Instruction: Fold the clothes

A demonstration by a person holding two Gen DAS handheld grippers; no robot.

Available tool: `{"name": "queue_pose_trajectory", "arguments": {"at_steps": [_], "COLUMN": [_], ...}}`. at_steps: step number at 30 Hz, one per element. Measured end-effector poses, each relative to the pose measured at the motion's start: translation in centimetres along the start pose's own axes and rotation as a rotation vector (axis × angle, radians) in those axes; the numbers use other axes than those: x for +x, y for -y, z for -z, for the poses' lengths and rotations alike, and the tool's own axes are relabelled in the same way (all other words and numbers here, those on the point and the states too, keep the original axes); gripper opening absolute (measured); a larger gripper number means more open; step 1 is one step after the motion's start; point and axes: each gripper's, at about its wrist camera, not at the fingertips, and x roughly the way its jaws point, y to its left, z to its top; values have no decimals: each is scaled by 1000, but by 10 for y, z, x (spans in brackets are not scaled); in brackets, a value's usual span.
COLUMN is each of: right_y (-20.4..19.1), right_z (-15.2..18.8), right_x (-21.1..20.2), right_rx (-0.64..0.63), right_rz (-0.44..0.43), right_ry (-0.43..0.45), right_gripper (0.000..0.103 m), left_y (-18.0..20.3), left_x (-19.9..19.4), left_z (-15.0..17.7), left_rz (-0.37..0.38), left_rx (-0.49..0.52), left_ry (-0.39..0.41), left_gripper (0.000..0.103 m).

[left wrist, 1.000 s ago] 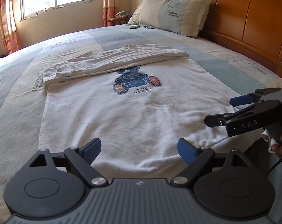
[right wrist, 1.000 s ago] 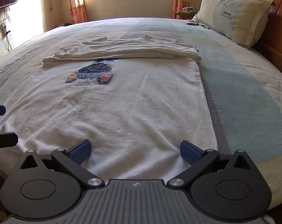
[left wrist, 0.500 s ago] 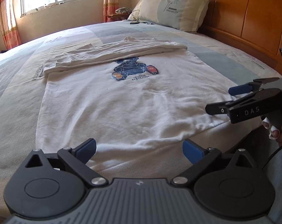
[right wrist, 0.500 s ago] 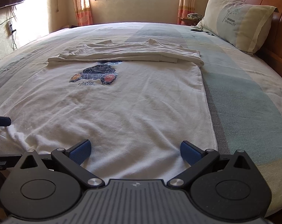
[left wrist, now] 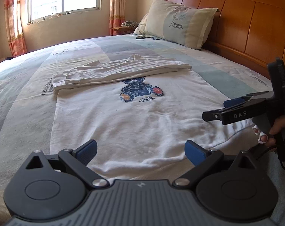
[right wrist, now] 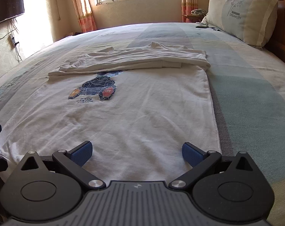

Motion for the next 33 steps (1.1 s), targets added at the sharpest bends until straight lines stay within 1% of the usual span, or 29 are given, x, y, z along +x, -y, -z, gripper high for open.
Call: {"name": "queue_pose_trajectory", "arguments": {"at_steps": [2,5,8,11,14,16,19,23,25,27,30,33], "right_y": [8,16,16,9,7,15,32,35,34,35,37,40], "right_z": [4,-3,-19,-42,-57,-60,-52,-45,-46,-54,-72,-90], "right_x": [-3,-11,-13,3,30,45,50,35,28,24,23,22], "right_rx": [-16,34,58,27,18,39,65,19,0,-8,8,23], "right_rz": [28,21,-7,-11,-12,3,19,50,58,83,89,95], "right_ry": [-11,-17,23,32,7,-22,-40,-62,-64,-62,-50,-38], "right_gripper": [103,103,103,103,103,103,103,103,103,103,103,103], "left_y": [-5,-8,-11,-16,-22,-27,-34,-42,-50,-59,-77,-100], "left_x": [0,2,4,4,4,4,7,20,32,44,68,89], "left_z": [-1,-3,-4,-4,-2,-1,-6,-31,-51,-73,-99,-111], "left_rz": [4,9,9,4,-15,-22,-17,-4,0,4,4,-2], "left_rx": [-15,-21,-24,-37,-53,-66,-71,-50,-53,-60,-55,-73], "left_ry": [9,19,30,31,29,27,31,57,77,99,115,113], "left_gripper": [99,99,99,99,99,99,99,99,99,99,99,99]}}
